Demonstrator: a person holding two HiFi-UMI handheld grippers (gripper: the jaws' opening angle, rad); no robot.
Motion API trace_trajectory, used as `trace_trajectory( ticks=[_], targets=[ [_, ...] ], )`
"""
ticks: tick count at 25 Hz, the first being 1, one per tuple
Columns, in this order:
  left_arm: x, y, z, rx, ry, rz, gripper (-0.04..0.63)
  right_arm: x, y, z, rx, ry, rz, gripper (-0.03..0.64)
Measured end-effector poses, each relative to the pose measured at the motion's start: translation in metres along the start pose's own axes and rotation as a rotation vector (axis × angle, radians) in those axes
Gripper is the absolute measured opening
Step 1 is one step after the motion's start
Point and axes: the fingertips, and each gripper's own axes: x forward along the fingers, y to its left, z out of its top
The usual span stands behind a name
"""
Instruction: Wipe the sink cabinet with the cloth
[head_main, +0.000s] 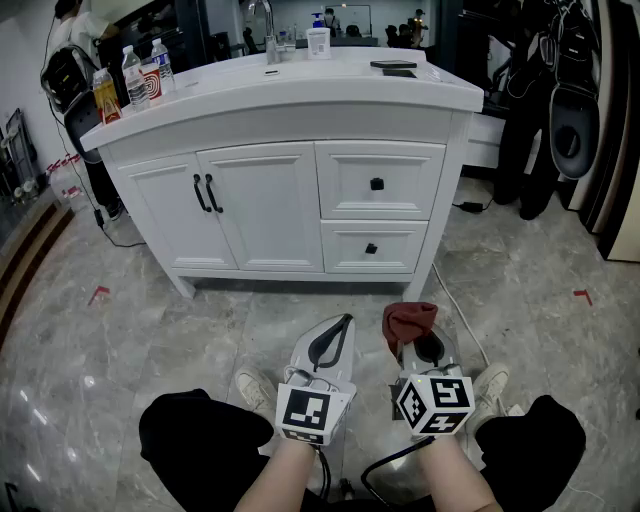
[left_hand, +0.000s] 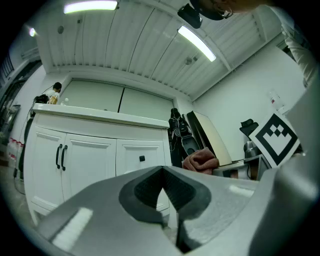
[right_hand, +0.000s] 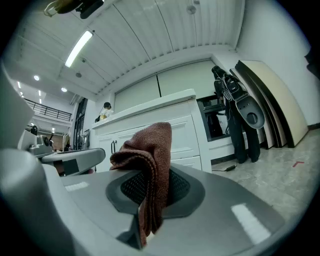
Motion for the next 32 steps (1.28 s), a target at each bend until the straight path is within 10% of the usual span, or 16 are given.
trace_trajectory(
  ticks=[32],
  targets=[
    [0.102, 0.058, -0.041, -0.05, 0.028, 0.011, 0.0, 0.132, -0.057, -0.014, 0.161, 0.011, -0.05, 0.081]
  ],
)
